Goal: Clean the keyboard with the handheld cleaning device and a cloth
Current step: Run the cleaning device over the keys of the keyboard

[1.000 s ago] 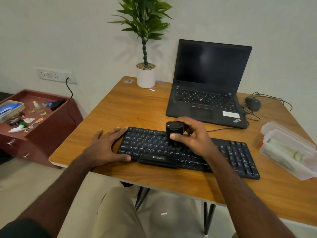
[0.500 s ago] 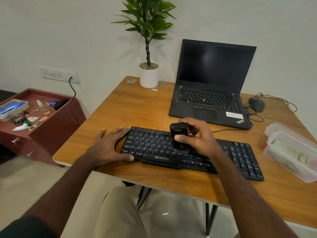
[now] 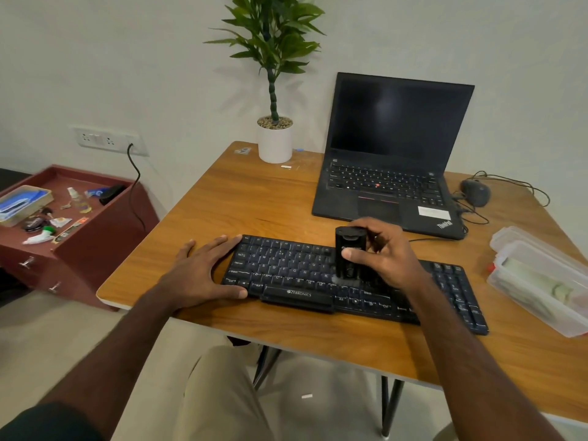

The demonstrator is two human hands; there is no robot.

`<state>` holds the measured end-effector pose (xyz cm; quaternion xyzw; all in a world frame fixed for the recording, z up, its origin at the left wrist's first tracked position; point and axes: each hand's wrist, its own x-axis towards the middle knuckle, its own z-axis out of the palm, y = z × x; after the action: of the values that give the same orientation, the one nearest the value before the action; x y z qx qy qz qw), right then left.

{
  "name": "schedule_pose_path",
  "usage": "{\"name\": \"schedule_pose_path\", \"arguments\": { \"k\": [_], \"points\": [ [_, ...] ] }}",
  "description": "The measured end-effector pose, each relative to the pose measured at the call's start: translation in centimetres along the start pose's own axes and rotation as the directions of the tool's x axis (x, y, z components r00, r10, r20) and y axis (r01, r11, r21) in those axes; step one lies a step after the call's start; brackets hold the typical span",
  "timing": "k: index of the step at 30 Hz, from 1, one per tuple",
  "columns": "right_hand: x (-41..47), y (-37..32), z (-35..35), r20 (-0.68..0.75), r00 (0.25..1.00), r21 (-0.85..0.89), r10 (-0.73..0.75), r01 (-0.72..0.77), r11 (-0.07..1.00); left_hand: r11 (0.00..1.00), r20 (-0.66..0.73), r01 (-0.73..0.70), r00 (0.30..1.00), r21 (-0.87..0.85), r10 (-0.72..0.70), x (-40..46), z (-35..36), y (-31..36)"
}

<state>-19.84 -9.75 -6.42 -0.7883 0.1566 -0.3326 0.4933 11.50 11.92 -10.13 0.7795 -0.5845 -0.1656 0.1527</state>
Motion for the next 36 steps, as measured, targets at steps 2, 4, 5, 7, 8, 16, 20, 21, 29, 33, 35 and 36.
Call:
{"name": "schedule_pose_path", "arguments": {
  "k": [2, 4, 5, 7, 8, 16, 20, 21, 29, 33, 35, 36],
  "points": [
    [0.1, -0.5, -1.0, -0.004, 1.0, -0.027, -0.015, 0.015, 1.0, 1.0, -0.005, -0.004, 1.0, 0.0, 0.004, 0.1, 0.1, -0.1],
    [0.5, -1.0, -1.0, -0.034, 0.997, -0.065, -0.066, 0.064, 0.996, 1.0, -0.032, -0.017, 0.999, -0.002, 0.017, 0.0, 0.2, -0.2],
    [0.7, -1.2, -0.7, -0.058, 0.994, -0.066, -0.088, 0.085, 0.994, 0.999, -0.07, -0.034, 0.997, 0.0, 0.034, -0.2, 0.4, -0.1],
    [0.8, -1.3, 0.0, -0.102, 0.987, -0.067, -0.124, 0.118, 0.991, 0.994, -0.201, -0.088, 0.975, 0.06, 0.098, -0.8, 0.9, 0.5],
    [0.9, -1.3, 0.3, -0.117, 0.984, -0.069, -0.133, 0.126, 0.99, 0.989, -0.278, -0.105, 0.952, 0.108, 0.131, -1.1, 1.2, 1.3],
    [0.5, -0.8, 1.7, -0.046, 0.995, -0.086, -0.089, 0.085, 0.993, 0.949, -0.365, -0.136, 0.9, 0.285, 0.239, 0.7, 5.4, 13.2],
    [-0.5, -0.9, 1.0, -0.002, 0.999, -0.119, -0.05, 0.049, 0.992, 0.937, -0.333, -0.091, 0.92, 0.337, 0.209, 1.4, 6.4, 13.7],
    [-0.8, -0.9, 0.4, 0.004, 1.0, -0.132, -0.029, 0.029, 0.991, 0.937, -0.336, -0.083, 0.919, 0.34, 0.204, 1.5, 6.5, 13.6],
    [-1.6, -1.7, -4.7, 0.099, 0.995, -0.161, 0.013, 0.003, 0.987, 0.937, -0.336, -0.072, 0.922, 0.342, 0.194, 1.4, 6.4, 13.8],
    [-1.1, -1.3, -3.6, -0.032, 0.998, -0.069, -0.046, 0.044, 0.997, 0.934, -0.323, -0.075, 0.926, 0.35, 0.195, 1.4, 6.4, 13.9],
    [-0.9, -1.3, -2.2, -0.05, 0.997, -0.063, -0.055, 0.052, 0.997, 0.934, -0.323, -0.079, 0.925, 0.348, 0.199, 1.4, 6.4, 13.9],
    [-0.8, -1.3, -1.5, -0.041, 0.998, -0.085, -0.055, 0.051, 0.995, 0.935, -0.327, -0.081, 0.924, 0.345, 0.201, 1.4, 6.4, 13.9]
  ]
}}
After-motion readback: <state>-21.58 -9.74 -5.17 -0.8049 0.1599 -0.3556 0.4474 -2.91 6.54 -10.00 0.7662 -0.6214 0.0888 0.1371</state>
